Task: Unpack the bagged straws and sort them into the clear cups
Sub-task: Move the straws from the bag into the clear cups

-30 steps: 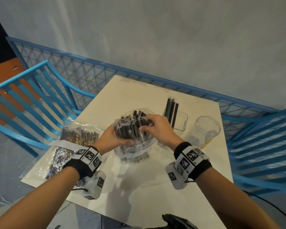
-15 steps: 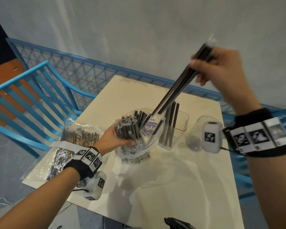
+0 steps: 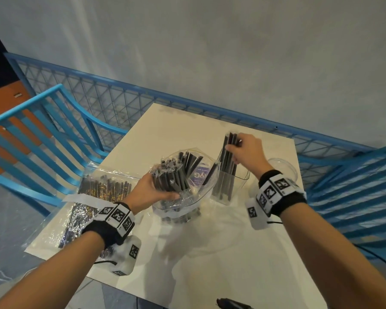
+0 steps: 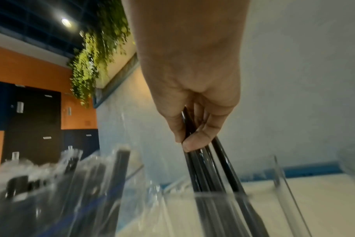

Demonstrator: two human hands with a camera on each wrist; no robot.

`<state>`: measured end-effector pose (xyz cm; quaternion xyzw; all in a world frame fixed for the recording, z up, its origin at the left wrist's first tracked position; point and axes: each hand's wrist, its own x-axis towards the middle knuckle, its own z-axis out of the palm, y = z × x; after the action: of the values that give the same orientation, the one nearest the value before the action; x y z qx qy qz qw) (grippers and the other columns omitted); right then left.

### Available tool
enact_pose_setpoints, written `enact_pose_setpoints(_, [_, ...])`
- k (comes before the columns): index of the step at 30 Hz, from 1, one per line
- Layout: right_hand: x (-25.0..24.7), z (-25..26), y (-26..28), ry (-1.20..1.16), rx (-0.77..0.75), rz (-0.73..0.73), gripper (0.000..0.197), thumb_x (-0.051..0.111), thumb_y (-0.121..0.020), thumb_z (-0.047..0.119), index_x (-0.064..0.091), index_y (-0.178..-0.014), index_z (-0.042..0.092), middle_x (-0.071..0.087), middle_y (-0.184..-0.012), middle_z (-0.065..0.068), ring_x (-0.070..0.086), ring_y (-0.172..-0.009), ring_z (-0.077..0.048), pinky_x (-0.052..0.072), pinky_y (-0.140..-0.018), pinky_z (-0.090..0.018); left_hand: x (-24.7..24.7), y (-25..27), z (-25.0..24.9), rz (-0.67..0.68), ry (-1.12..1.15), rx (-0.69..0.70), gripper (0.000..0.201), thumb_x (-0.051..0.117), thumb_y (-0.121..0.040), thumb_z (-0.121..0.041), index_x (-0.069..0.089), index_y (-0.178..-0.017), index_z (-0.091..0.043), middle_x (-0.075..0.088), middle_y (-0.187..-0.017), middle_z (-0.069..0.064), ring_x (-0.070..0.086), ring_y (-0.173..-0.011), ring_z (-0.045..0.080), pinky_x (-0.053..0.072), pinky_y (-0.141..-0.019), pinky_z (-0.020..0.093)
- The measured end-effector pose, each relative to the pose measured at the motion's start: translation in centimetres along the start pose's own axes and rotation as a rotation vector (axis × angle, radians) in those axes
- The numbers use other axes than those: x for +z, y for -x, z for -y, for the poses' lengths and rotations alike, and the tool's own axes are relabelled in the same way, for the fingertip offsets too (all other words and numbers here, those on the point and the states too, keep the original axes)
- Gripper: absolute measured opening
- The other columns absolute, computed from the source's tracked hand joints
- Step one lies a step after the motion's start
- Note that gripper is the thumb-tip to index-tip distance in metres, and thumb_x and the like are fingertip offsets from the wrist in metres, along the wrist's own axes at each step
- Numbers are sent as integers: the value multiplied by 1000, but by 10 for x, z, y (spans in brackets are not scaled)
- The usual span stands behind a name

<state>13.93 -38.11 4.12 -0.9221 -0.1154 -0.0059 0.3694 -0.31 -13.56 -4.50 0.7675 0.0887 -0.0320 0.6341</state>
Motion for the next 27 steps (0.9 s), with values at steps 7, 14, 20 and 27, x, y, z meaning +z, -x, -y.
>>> enact_pose_setpoints(7, [23, -17, -2, -102, 155, 30, 29, 71, -87, 18, 61, -107, 0, 71, -87, -18, 67, -56, -19, 58, -59, -24, 0, 0, 1, 0, 11, -18, 73, 92, -57, -14, 57, -121, -23, 73, -109, -3, 68, -102, 6, 49, -85, 19])
enact_pose_setpoints(14, [2, -7, 3, -96, 126, -63, 50, 76, -81, 18, 51, -122, 6, 62, -108, -13, 70, -74, -26, 59, -74, -33, -1, 0, -1, 10, 34, -9, 77, 95, -49, -26, 60, -118, -23, 74, -108, -3, 70, -101, 8, 51, -89, 25])
enact_pose_setpoints(20, [-16, 34, 25, 69, -132, -159, 22, 60, -94, 19, 61, -114, 12, 64, -109, -4, 63, -94, -18, 51, -80, -26, -1, 0, -3, 22, 20, -8, 72, 92, -56, -15, 61, -121, -15, 75, -108, 0, 70, -102, 10, 51, -96, 31])
enact_pose_setpoints(27, [38, 60, 60, -50, 87, 475, 15, 59, -94, 16, 66, -99, 5, 73, -79, -3, 73, -75, -12, 58, -82, -30, 0, 0, -3, 28, 12, -11, 72, 93, -57, -13, 62, -121, -16, 75, -107, 1, 70, -102, 15, 52, -96, 37])
